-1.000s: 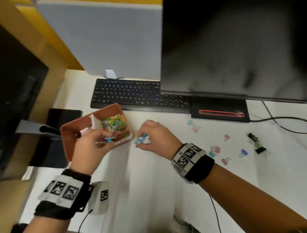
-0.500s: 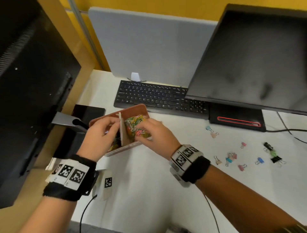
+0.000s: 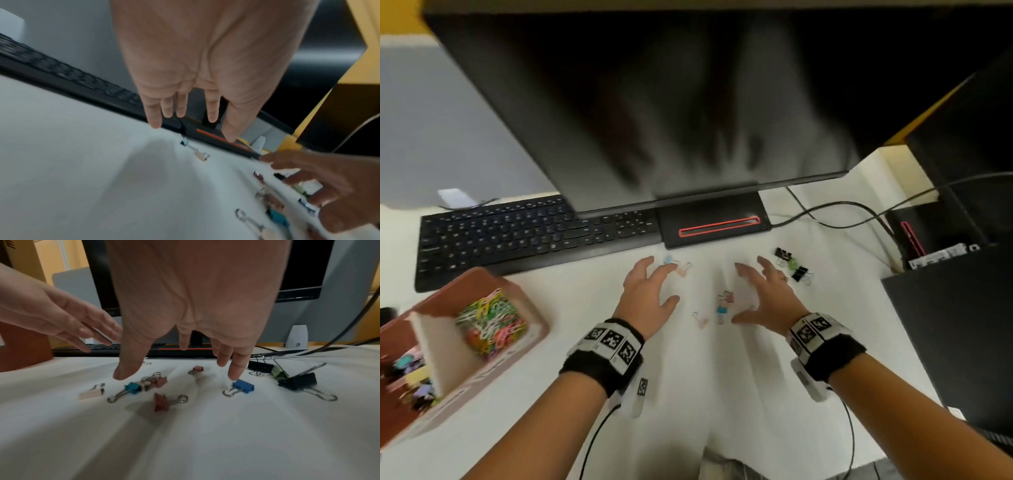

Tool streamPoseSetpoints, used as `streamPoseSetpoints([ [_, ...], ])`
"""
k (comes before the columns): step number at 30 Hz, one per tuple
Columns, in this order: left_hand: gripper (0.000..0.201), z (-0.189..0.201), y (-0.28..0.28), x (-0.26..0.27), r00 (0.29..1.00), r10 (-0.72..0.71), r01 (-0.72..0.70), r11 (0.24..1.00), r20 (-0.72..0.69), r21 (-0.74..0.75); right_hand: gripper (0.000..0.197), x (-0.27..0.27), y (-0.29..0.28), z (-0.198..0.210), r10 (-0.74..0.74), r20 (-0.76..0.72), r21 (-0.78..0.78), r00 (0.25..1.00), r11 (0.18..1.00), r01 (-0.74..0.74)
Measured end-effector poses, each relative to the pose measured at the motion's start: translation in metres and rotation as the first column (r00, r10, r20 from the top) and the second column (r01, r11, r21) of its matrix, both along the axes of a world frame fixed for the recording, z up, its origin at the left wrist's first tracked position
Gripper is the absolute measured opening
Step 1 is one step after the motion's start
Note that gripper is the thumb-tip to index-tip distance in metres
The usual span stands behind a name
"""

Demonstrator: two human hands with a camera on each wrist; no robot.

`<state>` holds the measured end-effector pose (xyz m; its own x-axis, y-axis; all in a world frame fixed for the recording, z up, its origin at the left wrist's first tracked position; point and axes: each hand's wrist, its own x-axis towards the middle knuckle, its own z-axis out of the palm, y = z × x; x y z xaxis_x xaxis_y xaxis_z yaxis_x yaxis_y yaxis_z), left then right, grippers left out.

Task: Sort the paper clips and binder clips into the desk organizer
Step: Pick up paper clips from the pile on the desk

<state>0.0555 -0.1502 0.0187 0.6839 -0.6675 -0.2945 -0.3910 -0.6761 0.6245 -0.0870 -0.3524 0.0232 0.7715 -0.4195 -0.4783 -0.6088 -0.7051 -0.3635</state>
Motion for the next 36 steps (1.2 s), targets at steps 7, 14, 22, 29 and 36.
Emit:
streamPoseSetpoints([
  [7,0.053,-0.033,-0.049,0.007,0.997,0.027,-0.038,0.986,0.070,0.161,0.088,0.022,0.001,-0.019,0.156,0.001,0.020,0.988,0.988,-0.156],
  [14,0.022,-0.043,-0.050,0.011,0.986,0.102,-0.107,0.994,0.128,0.028,0.037,0.032,0.005,-0.031,0.077,0.138,0.283,0.987,0.952,-0.114],
  [22,0.017,-0.042,-0.025,0.007,0.989,0.150,-0.150,0.988,-0.003,-0.032,0.028,0.038,0.010,-0.029,0.146,0.116,0.270,0.982,0.947,-0.172],
  [29,0.017,-0.040,0.011,-0.008,0.967,0.253,-0.254,0.967,-0.043,-0.025,0.023,0.033,0.021,-0.028,0.062,0.183,0.317,0.981,0.941,-0.119],
  [36,0.016,0.008,0.057,-0.017,0.927,0.374,-0.375,0.909,-0.041,-0.181,0.025,0.038,0.062,0.001,0.087,0.328,0.285,0.941,0.940,-0.187],
])
